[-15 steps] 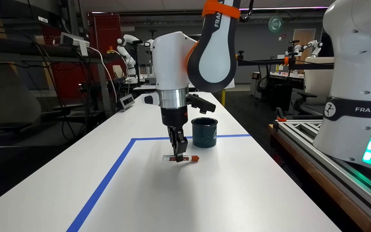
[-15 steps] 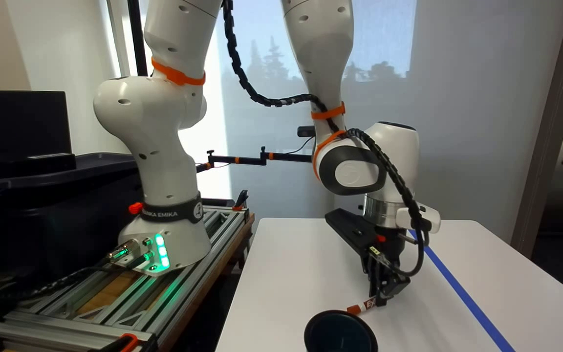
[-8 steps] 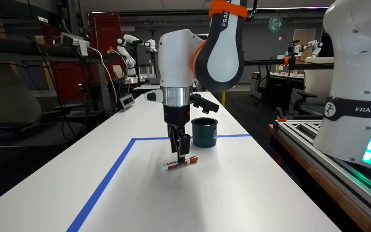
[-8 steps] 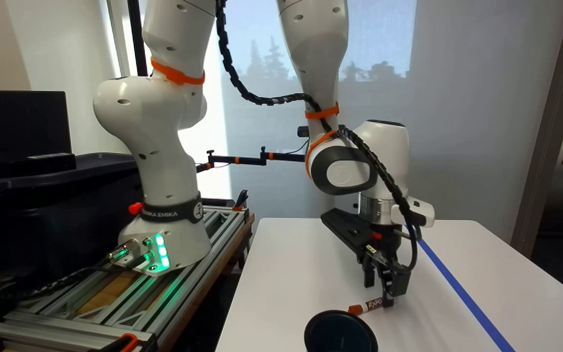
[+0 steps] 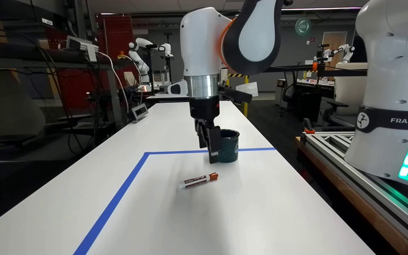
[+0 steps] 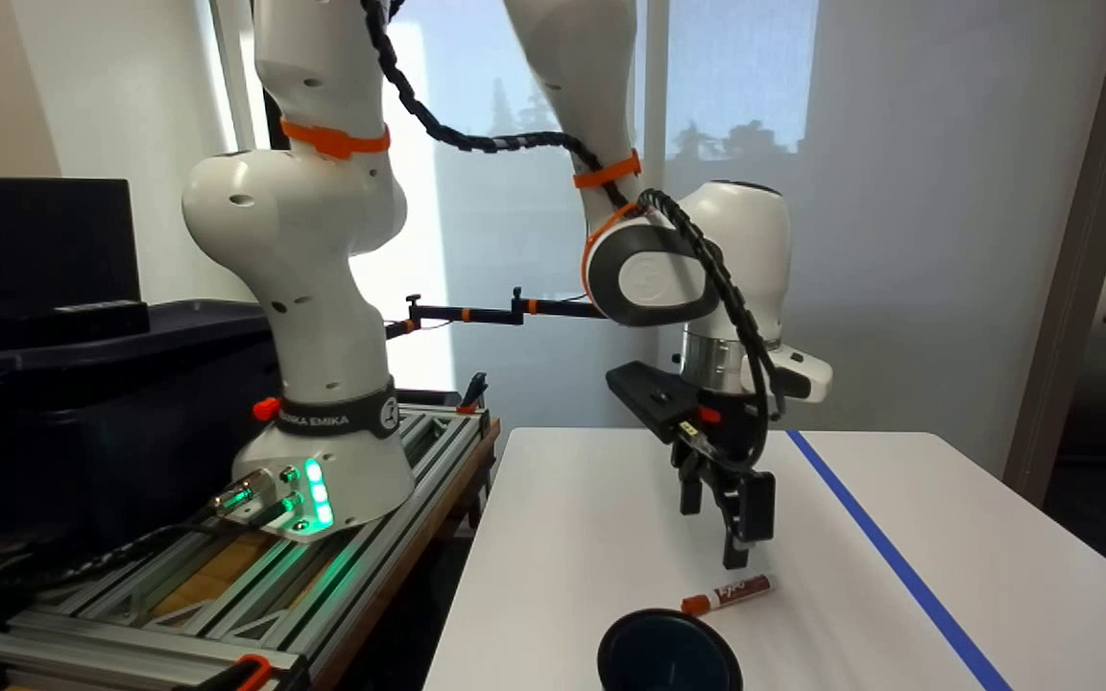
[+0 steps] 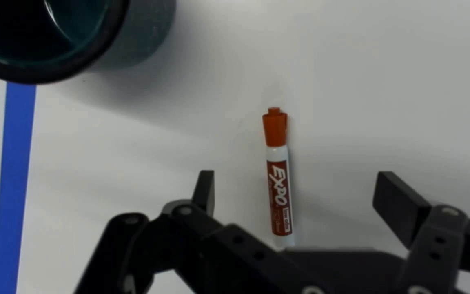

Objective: Remove the marker from the cup and put it on the table

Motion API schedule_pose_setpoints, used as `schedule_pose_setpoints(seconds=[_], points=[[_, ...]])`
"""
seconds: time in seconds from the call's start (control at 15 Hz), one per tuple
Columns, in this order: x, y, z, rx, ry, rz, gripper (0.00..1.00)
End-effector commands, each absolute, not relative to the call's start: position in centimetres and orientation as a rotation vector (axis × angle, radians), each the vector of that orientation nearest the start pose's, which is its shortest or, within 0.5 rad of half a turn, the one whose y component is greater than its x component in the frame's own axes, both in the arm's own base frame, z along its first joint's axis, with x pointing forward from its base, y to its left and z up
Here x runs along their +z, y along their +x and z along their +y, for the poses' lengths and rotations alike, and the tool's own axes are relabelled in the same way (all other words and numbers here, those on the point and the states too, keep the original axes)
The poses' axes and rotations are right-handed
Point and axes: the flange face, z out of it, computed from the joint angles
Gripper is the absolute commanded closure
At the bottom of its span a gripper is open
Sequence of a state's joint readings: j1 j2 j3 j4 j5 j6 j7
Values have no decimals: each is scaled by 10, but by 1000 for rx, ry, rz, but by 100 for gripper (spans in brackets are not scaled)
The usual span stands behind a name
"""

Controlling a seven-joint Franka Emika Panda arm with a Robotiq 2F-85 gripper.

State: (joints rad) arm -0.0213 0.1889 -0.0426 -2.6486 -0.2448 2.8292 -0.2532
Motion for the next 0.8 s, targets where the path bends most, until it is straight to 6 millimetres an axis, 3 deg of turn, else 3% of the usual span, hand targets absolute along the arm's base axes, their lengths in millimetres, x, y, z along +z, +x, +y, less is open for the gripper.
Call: schedule_pose_setpoints(seconds=[0.0,0.4,0.6,0.73], points=[[215,400,-7,102,-3176,-550,0],[248,396,1,34,-3182,-301,0],[255,393,2,19,-3193,-233,0],[246,404,-2,23,-3188,-276,0]])
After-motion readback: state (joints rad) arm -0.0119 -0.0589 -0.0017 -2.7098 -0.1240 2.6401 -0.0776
